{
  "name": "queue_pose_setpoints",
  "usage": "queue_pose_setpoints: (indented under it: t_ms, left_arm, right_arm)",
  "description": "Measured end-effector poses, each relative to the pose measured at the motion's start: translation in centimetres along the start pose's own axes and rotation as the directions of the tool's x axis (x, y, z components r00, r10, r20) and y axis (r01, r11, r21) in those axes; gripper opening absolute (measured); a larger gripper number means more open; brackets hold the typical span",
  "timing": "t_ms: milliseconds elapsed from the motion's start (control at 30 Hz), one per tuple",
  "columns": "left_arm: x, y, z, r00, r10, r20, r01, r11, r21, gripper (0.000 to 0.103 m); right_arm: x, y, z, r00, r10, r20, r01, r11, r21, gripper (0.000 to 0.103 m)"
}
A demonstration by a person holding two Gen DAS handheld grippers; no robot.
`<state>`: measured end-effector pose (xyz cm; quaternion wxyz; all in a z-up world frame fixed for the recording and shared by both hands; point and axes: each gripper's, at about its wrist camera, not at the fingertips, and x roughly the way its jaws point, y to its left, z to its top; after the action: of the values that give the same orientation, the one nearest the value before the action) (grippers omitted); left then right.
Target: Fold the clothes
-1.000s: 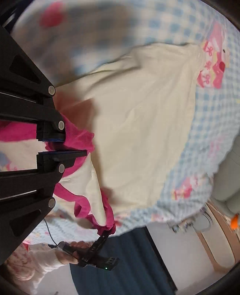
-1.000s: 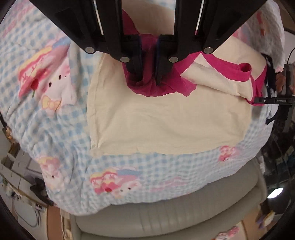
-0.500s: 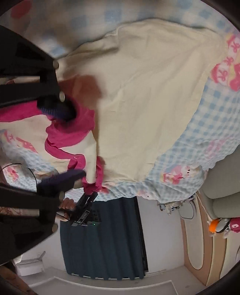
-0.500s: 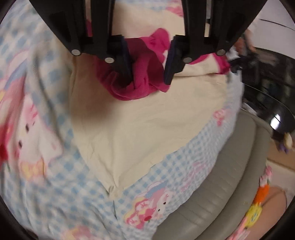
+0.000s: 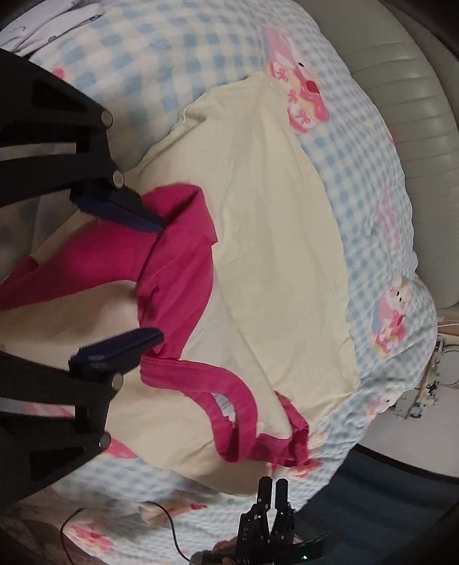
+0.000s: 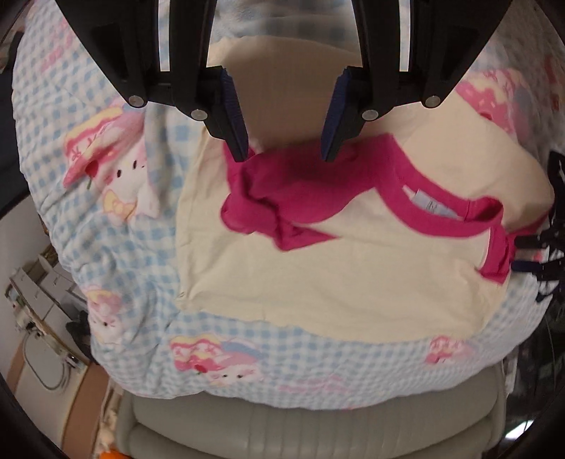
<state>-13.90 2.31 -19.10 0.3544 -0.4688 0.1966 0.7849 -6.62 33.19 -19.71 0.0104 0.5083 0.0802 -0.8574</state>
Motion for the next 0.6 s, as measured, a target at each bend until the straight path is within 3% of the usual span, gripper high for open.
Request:
queue_pose_setpoints:
  t_ms: [33, 67, 200, 367, 467, 567, 600]
  left_arm:
    - [0.2, -0.5, -0.2, 1.000, 0.023, -0.022, -0.022, 0.999, 0.028, 0.016]
    - [0.5, -1.0, -0.5, 0.998, 0.046, -0.043, -0.044, 0.997, 0.057, 0.012]
    - [1.6, -2.2, -1.3, 0.994, 0.019, -0.105, -0.007, 0.993, 0.114, 0.011]
    - [3.8, -3.5, 1.7, 0.993, 0.080, -0.083, -0.065, 0.984, 0.167, 0.011]
    - [3.6, -1.0, 5.3, 0.995, 0.103, -0.011, -0.102, 0.995, 0.014, 0.011]
    - [2.5, 3.2, 6.7, 0.984, 0.178, 0.033, -0.166, 0.960, -0.227, 0.011]
    - [2.1, 4.0, 6.6, 0.983, 0.177, 0.043, -0.160, 0.951, -0.266, 0.011]
  right_arm:
    - [0.4, 0.7, -0.4, 1.000, 0.013, -0.025, -0.013, 1.000, -0.020, 0.041]
    - [0.5, 1.3, -0.7, 0.999, 0.031, -0.043, -0.033, 0.999, -0.037, 0.041]
    - [0.8, 2.1, -1.3, 0.992, 0.095, -0.081, -0.103, 0.990, -0.100, 0.030]
    - [3.2, 2.4, 0.9, 0.990, 0.121, -0.075, -0.130, 0.983, -0.129, 0.026]
    - [3.8, 1.9, 3.7, 0.994, 0.111, -0.006, -0.111, 0.988, -0.104, 0.026]
    - [2.9, -0.6, 6.0, 0.994, -0.010, 0.112, 0.006, 0.999, 0.038, 0.026]
    - [2.5, -1.5, 6.4, 0.989, -0.053, 0.136, 0.040, 0.995, 0.095, 0.026]
